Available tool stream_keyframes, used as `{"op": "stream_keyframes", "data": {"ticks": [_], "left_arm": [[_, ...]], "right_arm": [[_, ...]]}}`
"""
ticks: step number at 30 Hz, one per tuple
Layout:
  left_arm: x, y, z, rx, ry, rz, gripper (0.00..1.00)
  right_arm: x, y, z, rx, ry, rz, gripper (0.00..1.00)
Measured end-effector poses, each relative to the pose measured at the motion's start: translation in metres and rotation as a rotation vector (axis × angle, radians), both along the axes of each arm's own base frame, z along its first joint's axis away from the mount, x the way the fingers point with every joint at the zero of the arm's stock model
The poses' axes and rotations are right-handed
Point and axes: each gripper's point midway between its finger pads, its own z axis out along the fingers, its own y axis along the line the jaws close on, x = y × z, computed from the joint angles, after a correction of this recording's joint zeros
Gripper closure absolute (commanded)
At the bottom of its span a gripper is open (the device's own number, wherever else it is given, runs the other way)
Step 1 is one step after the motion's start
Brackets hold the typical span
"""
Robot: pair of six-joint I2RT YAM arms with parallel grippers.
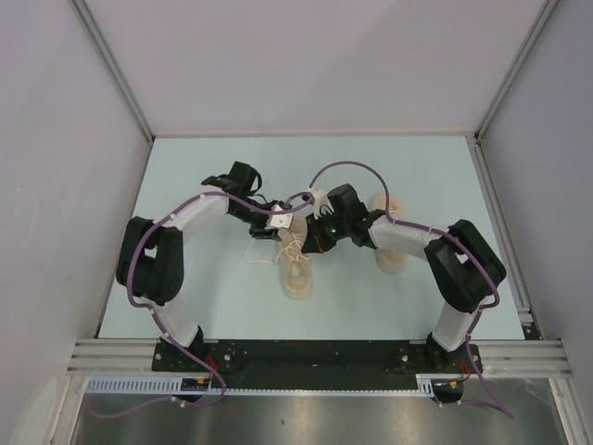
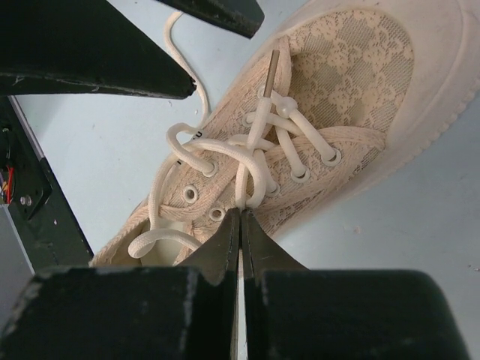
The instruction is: Tie the shoes
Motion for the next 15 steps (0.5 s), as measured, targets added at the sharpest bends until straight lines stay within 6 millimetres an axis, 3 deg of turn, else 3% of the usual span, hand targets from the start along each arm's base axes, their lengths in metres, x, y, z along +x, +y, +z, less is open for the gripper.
{"op": "stream_keyframes", "data": {"ticks": [15], "left_arm": [[-0.002,-0.018,-0.008,0.015,-0.016,-0.100,0.48]], "right_arm": [[0.001,0.000,0.000,0.000,-0.001,-0.002,1.00]]}}
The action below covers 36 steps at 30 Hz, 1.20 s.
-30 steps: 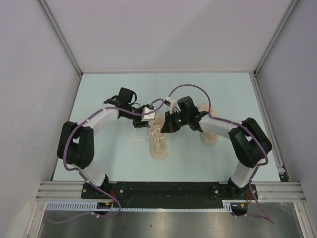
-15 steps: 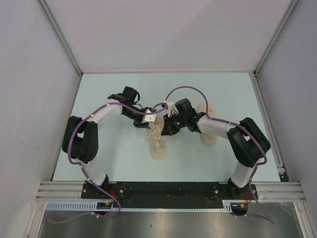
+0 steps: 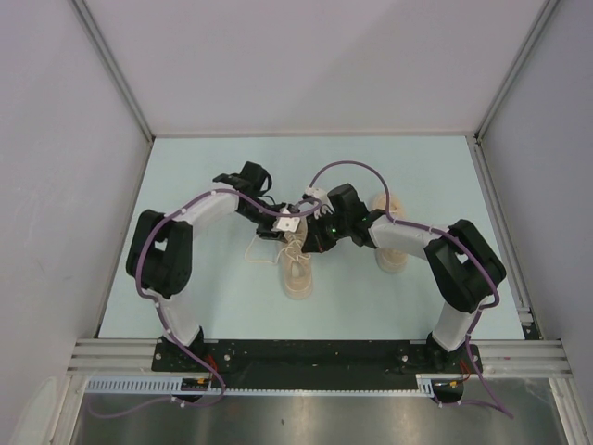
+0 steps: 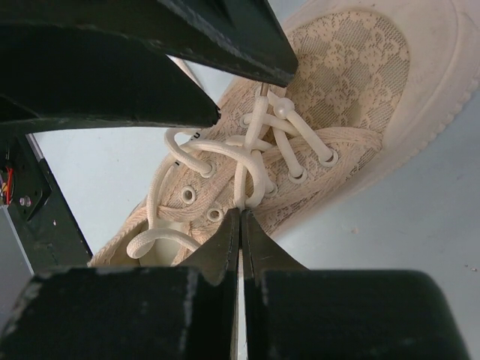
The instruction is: Tie the shoes
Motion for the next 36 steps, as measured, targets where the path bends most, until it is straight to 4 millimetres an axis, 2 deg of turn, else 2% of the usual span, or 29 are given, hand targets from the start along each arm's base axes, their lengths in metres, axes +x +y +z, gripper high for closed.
{"op": "stream_keyframes", "data": {"ticks": [8,9,12,17,20,21,27,29,31,33,36], "left_arm": [[0.000,-0.009,-0.004,0.016,-0.002,-0.047,0.67],[0.001,-0.010,-0.004,0.018,-0.005,-0.054,0.75],[0.002,-0.011,-0.005,0.031,-0.010,-0.064,0.85],[-0.004,-0.005,-0.009,0.059,-0.002,-0.081,0.85],[-0.006,-0.003,-0.010,0.073,0.002,-0.089,0.93],[-0.006,-0.002,-0.010,0.074,0.002,-0.090,1.00],[-0.006,-0.001,-0.011,0.083,-0.002,-0.091,1.00],[-0.006,0.000,-0.012,0.088,-0.002,-0.087,1.00],[-0.005,0.000,-0.012,0.091,-0.003,-0.083,1.00],[-0.004,0.000,-0.012,0.090,0.002,-0.075,1.00],[-0.003,0.002,-0.010,0.090,0.011,-0.051,1.00]], "right_arm": [[0.001,-0.001,0.000,0.001,0.002,-0.005,1.00],[0.001,-0.001,0.000,0.002,0.002,-0.006,1.00],[0.002,-0.001,0.000,0.004,0.005,-0.011,1.00],[0.009,-0.004,0.003,0.016,0.001,-0.027,1.00],[0.016,-0.006,0.005,0.029,-0.009,-0.042,1.00],[0.017,-0.007,0.006,0.032,-0.010,-0.045,1.00],[0.018,-0.006,0.008,0.044,-0.002,-0.051,0.98],[0.018,-0.006,0.008,0.047,0.000,-0.047,0.92],[0.017,-0.006,0.008,0.049,0.002,-0.045,0.67],[0.016,-0.005,0.009,0.052,0.011,-0.048,0.51],[0.016,-0.006,0.010,0.059,0.017,-0.046,0.49]]}}
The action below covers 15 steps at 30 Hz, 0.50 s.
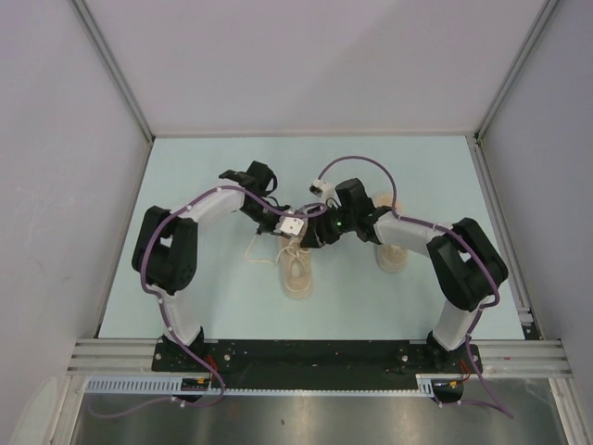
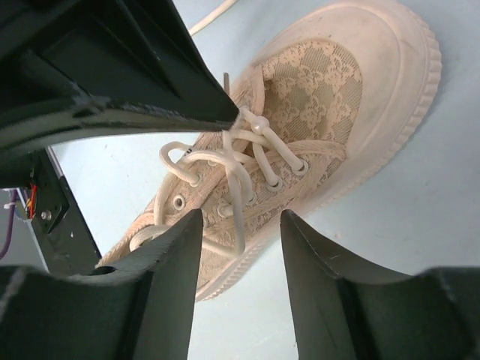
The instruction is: Tie the shoes
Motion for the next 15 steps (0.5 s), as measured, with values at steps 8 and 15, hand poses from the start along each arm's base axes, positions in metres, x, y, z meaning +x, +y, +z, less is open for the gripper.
{"op": "stream_keyframes", "data": {"ticks": [8,15], "left_arm": [[0.004,0.023,0.026,-0.055,0.039,0.168,1.00],[0.000,0.047,0.013,-0.100,0.248,0.441,1.00]], "right_arm": [[0.017,-0.032,0.031,0.036,-0.024,-0.012,0.46],[0.016,-0.065,0.099,0.047,-0.242,0.044,0.35]]}}
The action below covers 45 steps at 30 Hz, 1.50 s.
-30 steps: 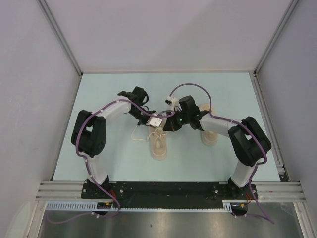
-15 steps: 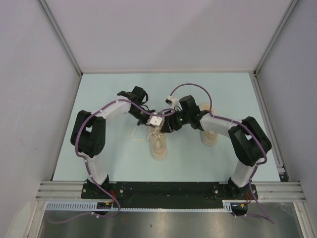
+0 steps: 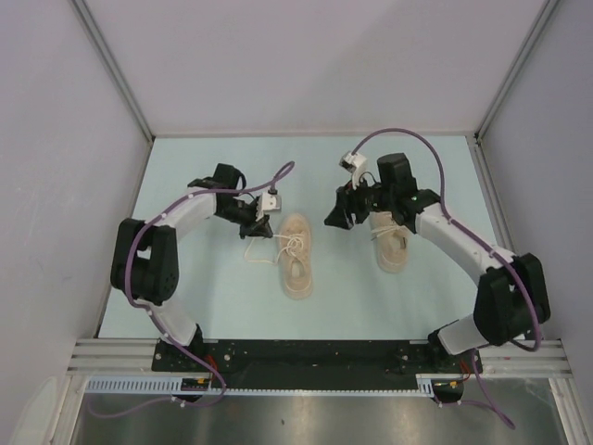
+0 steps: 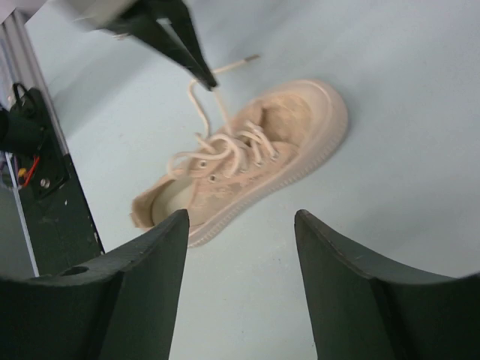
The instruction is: Tie the shoes
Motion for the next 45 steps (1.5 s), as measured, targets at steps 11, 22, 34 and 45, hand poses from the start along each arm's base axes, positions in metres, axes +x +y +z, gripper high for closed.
{"op": "stream_keyframes", "data": {"ticks": [11,22,34,45], "left_arm": [[0.015,0.032,-0.009,-0.064,0.280,0.399,1.00],[0.018,0.027,-0.025,-0.078,0.431,0.507,1.00],[0.022,0.021,-0.035,-0.103,0.508,0.551,1.00],[0.024,0.020,-0.045,-0.104,0.545,0.564,1.00]], "right_arm": [[-0.111,0.111,-0.006,-0.158,-0.370,0.469,0.40],[-0.101,0.188,-0.102,-0.280,-0.384,0.509,0.48],[-0.038,0.211,-0.127,-0.213,-0.297,0.296,0.48],[-0.039,0.221,-0.144,-0.187,-0.262,0.334,0.46]]}}
